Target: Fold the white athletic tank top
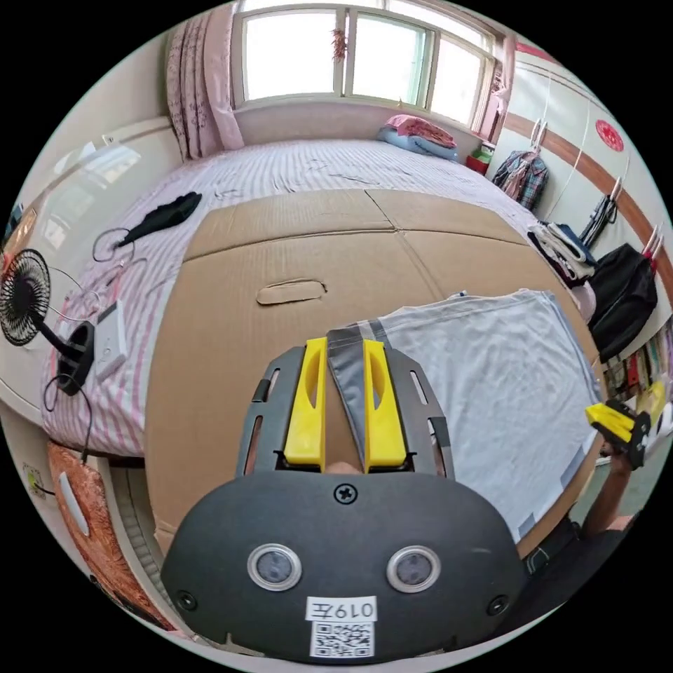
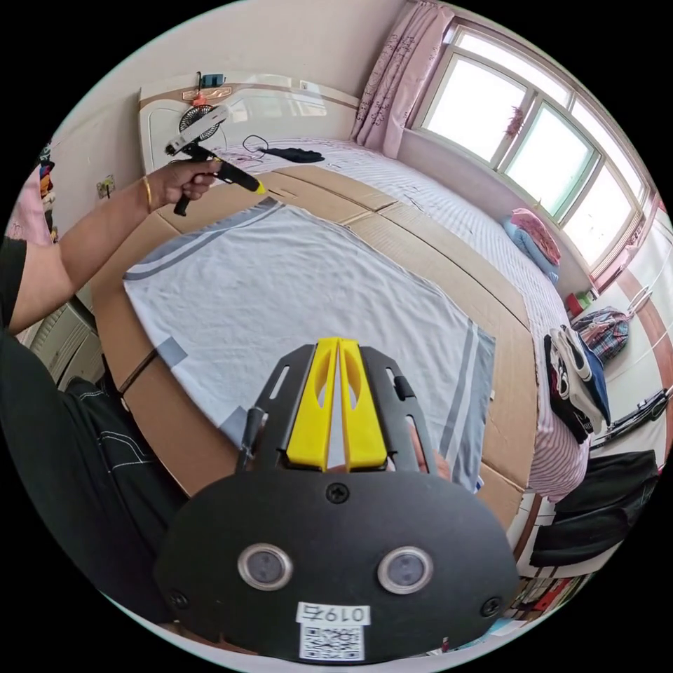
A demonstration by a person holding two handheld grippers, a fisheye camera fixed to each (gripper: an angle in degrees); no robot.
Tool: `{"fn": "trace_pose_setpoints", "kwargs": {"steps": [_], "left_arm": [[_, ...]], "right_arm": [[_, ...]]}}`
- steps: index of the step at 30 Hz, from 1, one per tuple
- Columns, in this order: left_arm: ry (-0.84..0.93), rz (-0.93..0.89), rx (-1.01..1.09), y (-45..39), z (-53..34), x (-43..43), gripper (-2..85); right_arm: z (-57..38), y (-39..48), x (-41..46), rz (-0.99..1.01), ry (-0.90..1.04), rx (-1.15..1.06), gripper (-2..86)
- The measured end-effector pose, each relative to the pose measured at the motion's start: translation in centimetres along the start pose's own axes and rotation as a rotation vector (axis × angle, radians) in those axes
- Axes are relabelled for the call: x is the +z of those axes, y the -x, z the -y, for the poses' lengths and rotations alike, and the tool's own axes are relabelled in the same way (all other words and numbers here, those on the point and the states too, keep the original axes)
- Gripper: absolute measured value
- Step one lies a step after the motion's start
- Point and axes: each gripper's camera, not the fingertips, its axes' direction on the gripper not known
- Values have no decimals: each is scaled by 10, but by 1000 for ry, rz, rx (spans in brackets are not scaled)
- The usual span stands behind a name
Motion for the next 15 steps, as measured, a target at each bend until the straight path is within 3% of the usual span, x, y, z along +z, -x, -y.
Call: {"fn": "trace_pose_setpoints", "kwargs": {"steps": [2, 4, 15], "left_arm": [[67, -187, -85, 30, 17, 20, 79], [90, -222, -153, 48, 22, 30, 76], [154, -133, -98, 54, 28, 50, 24]], "right_arm": [[3, 9, 5, 4, 16, 4, -10], [5, 15, 8, 25, 28, 7, -9], [47, 71, 18, 92, -14, -67, -10]]}}
